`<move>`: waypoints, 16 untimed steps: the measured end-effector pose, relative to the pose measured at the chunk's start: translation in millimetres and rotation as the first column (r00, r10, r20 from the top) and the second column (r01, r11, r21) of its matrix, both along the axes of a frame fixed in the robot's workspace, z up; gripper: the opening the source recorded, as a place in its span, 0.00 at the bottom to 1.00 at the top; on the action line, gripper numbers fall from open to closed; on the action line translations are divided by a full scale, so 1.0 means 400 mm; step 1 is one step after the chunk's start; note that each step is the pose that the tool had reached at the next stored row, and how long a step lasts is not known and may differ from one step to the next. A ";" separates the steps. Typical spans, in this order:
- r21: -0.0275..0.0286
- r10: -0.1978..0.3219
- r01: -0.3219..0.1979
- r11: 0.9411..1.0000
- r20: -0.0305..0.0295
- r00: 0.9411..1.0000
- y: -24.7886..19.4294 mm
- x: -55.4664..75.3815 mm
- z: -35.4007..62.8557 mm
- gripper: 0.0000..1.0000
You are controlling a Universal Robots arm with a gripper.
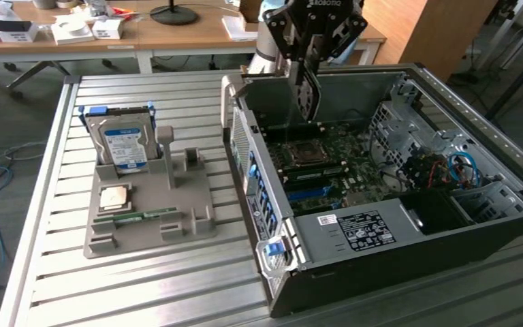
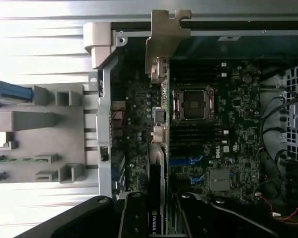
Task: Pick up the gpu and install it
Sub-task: 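Pick up the gpu and move the gpu toward the slot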
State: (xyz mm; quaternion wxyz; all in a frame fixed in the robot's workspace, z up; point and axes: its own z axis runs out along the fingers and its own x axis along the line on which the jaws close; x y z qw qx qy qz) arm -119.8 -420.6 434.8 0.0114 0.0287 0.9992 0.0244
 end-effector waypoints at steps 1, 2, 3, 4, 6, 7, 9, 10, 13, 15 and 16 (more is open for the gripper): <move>0.000 0.000 0.000 1.000 0.000 1.000 0.000 0.008 0.000 0.27; 0.000 0.000 0.000 1.000 0.000 1.000 0.000 0.016 0.000 0.27; 0.000 0.000 0.000 1.000 0.000 1.000 0.000 0.024 0.000 0.27; 0.000 0.000 0.000 1.000 0.000 1.000 0.000 0.031 0.000 0.27; 0.000 0.000 0.000 1.000 0.000 1.000 0.000 0.046 0.000 0.27; 0.000 0.000 0.000 1.000 0.000 1.000 0.000 0.053 0.000 0.27; 0.000 0.000 0.000 1.000 0.000 1.000 0.000 0.067 0.000 0.27; 0.000 0.000 0.000 1.000 0.000 1.000 0.000 0.073 0.000 0.27; 0.000 0.000 0.000 1.000 0.000 1.000 0.000 0.094 0.000 0.27; 0.000 0.000 0.000 1.000 0.000 1.000 0.000 0.106 0.000 0.27; 0.000 0.000 0.000 1.000 0.000 1.000 0.000 0.113 0.000 0.27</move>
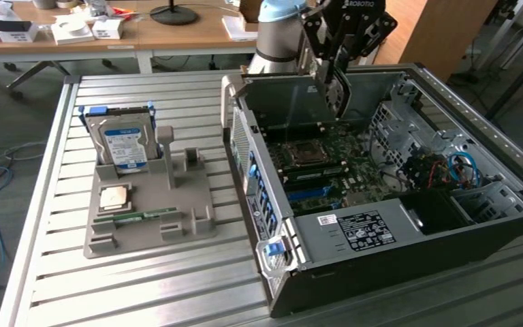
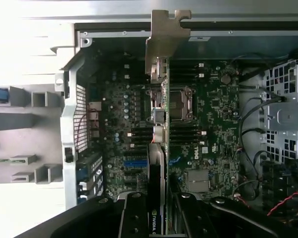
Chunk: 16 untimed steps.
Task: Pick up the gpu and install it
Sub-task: 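Pick up the gpu and move the gpu toward the slot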
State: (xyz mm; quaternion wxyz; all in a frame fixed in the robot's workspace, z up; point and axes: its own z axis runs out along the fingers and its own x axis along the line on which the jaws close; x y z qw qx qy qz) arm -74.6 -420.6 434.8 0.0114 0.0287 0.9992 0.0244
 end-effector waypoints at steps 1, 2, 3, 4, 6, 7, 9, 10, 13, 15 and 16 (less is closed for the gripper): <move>0.000 0.000 0.000 1.000 0.000 1.000 0.000 0.007 0.000 0.27; 0.000 0.000 0.000 1.000 0.000 1.000 0.000 0.014 0.000 0.27; 0.000 0.000 0.000 1.000 0.000 1.000 0.000 0.022 0.000 0.27; 0.000 0.000 0.000 1.000 0.000 1.000 0.000 0.031 0.000 0.27; 0.000 0.000 0.000 1.000 0.000 1.000 0.000 0.048 0.000 0.27; 0.000 0.000 0.000 1.000 0.000 1.000 0.000 0.056 0.000 0.27; 0.000 0.000 0.000 1.000 0.000 1.000 0.000 0.073 0.000 0.27; 0.000 0.000 0.000 1.000 0.000 1.000 0.000 0.083 0.000 0.27; 0.000 0.000 0.000 1.000 0.000 1.000 0.000 0.107 0.000 0.27; 0.000 0.000 0.000 1.000 0.000 1.000 0.000 0.122 0.000 0.27; 0.000 0.000 0.000 1.000 0.000 1.000 0.000 0.129 0.000 0.27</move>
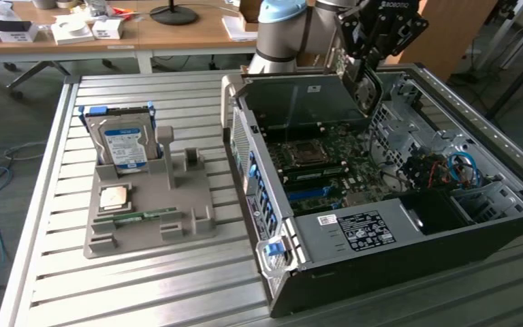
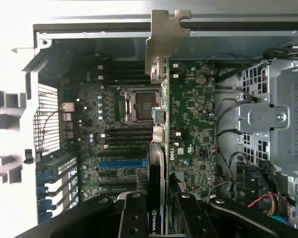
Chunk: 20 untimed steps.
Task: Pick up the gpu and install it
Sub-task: 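Pick up the gpu and move the gpu toward the slot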
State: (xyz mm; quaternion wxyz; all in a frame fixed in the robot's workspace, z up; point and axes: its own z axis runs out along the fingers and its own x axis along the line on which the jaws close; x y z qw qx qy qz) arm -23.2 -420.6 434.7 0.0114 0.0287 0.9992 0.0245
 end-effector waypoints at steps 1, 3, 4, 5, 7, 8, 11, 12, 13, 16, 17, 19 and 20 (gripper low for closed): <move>0.000 0.000 0.000 1.000 0.000 1.000 0.000 0.007 0.000 0.27; 0.000 0.000 0.000 1.000 0.000 1.000 0.000 0.021 0.000 0.27; 0.000 0.000 0.000 1.000 0.000 1.000 0.000 0.028 0.000 0.27; 0.000 0.000 0.000 1.000 0.000 1.000 0.000 0.035 0.000 0.27; 0.000 0.000 0.000 1.000 0.000 1.000 0.000 0.050 0.000 0.27; 0.000 0.000 0.000 1.000 0.000 1.000 0.000 0.058 0.000 0.27; 0.000 0.000 0.000 1.000 0.000 1.000 0.000 0.080 0.000 0.27; 0.000 0.000 0.000 1.000 0.000 1.000 0.000 0.087 0.000 0.27; 0.000 0.000 0.000 1.000 0.000 1.000 0.000 0.094 0.000 0.27; 0.000 0.000 0.000 1.000 0.000 1.000 0.000 0.110 0.000 0.27; 0.000 0.000 0.000 1.000 0.000 1.000 0.000 0.113 0.000 0.27; 0.000 0.001 -0.001 1.000 0.000 1.000 0.000 0.114 0.000 0.27; 0.000 0.000 0.000 1.000 0.000 1.000 0.000 0.114 0.000 0.27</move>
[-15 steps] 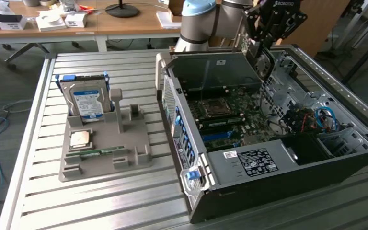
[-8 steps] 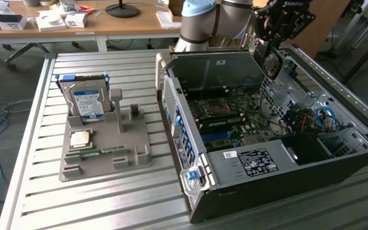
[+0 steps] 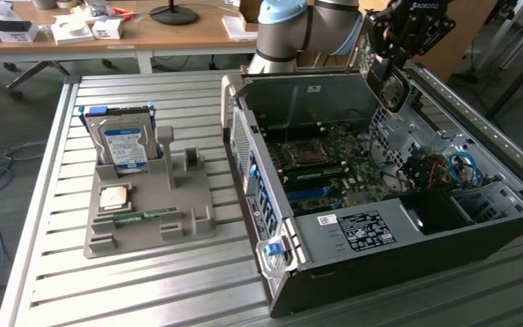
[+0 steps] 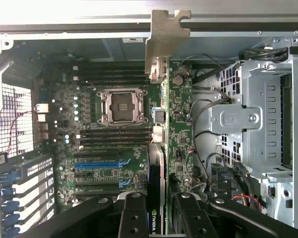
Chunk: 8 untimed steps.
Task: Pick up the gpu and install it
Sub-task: 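Pick up the gpu and move the gpu toward the slot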
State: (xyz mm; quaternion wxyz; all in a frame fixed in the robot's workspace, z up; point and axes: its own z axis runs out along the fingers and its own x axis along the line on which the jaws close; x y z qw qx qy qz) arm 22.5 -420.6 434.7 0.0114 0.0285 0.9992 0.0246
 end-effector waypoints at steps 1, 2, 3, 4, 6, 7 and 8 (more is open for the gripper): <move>0.000 0.000 0.000 1.000 0.000 1.000 0.000 0.000 0.000 0.27; 0.000 0.000 0.000 1.000 0.000 1.000 0.000 0.000 0.000 0.27; 0.000 0.001 -0.001 1.000 0.000 1.000 0.000 0.001 0.000 0.27; 0.000 0.006 -0.006 1.000 0.000 1.000 0.000 0.003 0.000 0.27; 0.000 0.016 -0.016 1.000 0.000 1.000 0.000 0.006 0.000 0.27; 0.000 0.017 -0.017 1.000 0.000 1.000 0.000 0.006 0.000 0.27; 0.000 0.017 -0.017 1.000 0.000 1.000 0.000 0.006 0.000 0.27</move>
